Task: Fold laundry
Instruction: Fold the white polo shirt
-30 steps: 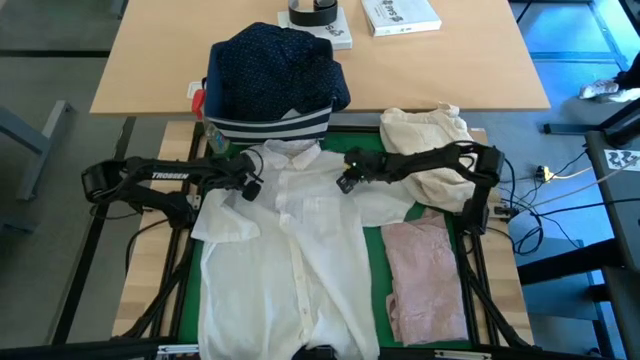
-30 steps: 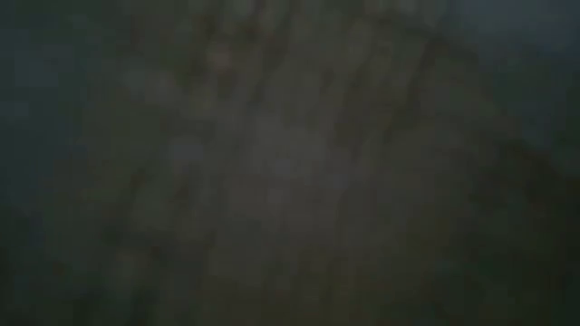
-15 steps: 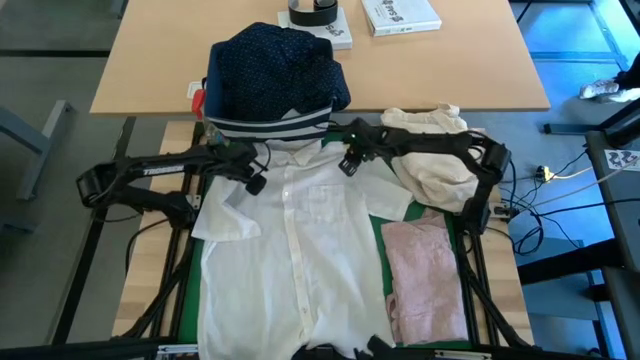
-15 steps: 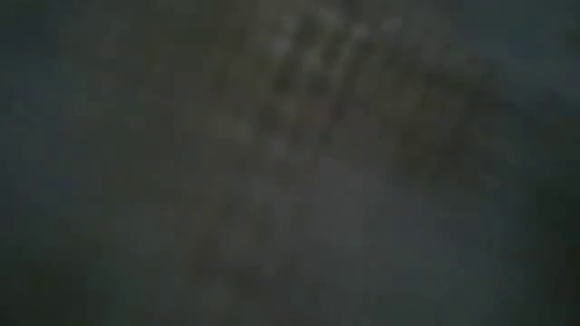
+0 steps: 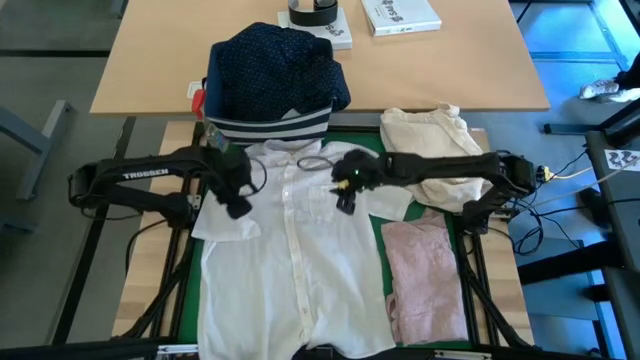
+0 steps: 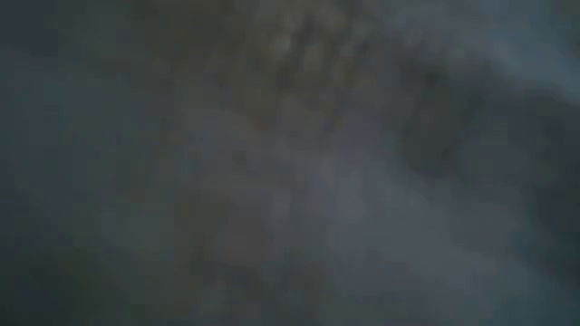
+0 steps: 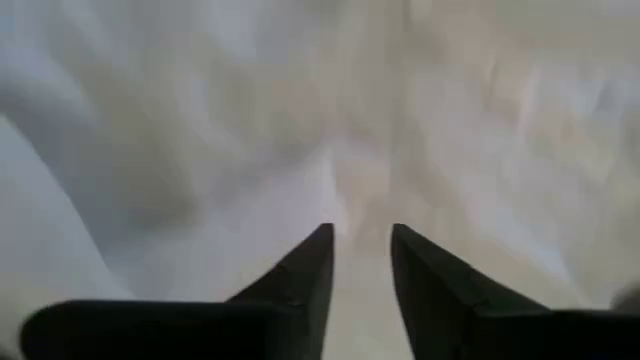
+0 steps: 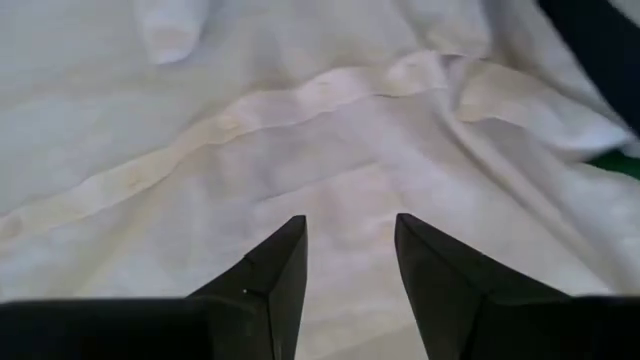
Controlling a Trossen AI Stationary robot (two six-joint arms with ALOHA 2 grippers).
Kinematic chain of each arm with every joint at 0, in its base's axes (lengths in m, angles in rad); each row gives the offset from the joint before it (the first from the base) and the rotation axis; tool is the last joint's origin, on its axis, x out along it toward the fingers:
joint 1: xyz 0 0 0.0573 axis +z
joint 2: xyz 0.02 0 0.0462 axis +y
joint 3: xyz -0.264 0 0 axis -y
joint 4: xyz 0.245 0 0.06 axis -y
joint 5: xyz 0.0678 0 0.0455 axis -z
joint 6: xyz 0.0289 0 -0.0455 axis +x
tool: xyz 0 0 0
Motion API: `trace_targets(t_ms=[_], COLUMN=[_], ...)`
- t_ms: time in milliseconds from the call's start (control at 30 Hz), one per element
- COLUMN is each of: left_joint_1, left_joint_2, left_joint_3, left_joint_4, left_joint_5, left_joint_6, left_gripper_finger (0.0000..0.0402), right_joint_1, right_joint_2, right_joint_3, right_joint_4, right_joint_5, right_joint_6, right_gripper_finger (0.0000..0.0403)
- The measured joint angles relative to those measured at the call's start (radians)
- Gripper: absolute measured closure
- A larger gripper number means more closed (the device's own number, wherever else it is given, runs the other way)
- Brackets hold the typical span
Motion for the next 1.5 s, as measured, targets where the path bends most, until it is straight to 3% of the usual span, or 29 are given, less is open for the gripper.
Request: trace_targets(t_ms=[167,367,500,767,1033,1167,1400,1500], left_joint_1=[-0.155,-0.318,-0.405,-0.485,-0.503,-0.511,-0.516,-0.516], left_joint_2=[0.000,0.091,0.196,0.375,0.467,0.472,0.468,0.468], left_joint_3=[-0.003,-0.048,-0.057,-0.058,-0.057,-0.057,-0.037,-0.008], left_joint_4=[-0.086,-0.086,-0.080,-0.033,0.050,0.046,-0.011,-0.041], left_joint_5=[0.011,-0.012,-0.079,-0.155,-0.239,-0.249,-0.251,-0.252], left_joint_6=[-0.026,-0.078,-0.082,-0.097,-0.062,-0.035,0.040,0.081], left_gripper_finger=[0.0263,0.0266,0.0270,0.0271,0.0272,0.0294,0.0388,0.0396], right_joint_1=[0.053,0.058,0.058,0.058,0.058,0.058,0.058,0.058], right_joint_2=[0.025,0.051,0.051,0.051,0.051,0.051,0.051,0.051], right_joint_3=[-0.026,-0.031,-0.031,-0.031,-0.031,-0.031,-0.031,-0.031], right_joint_4=[0.010,0.016,0.024,0.025,0.023,0.018,0.019,0.019], right_joint_5=[0.029,0.029,0.031,0.031,0.031,0.031,0.031,0.031], right_joint_6=[-0.001,0.006,0.006,0.008,0.008,0.008,0.007,0.001], right_gripper_finger=[0.0247,0.0247,0.0247,0.0247,0.0247,0.0247,0.0247,0.0247])
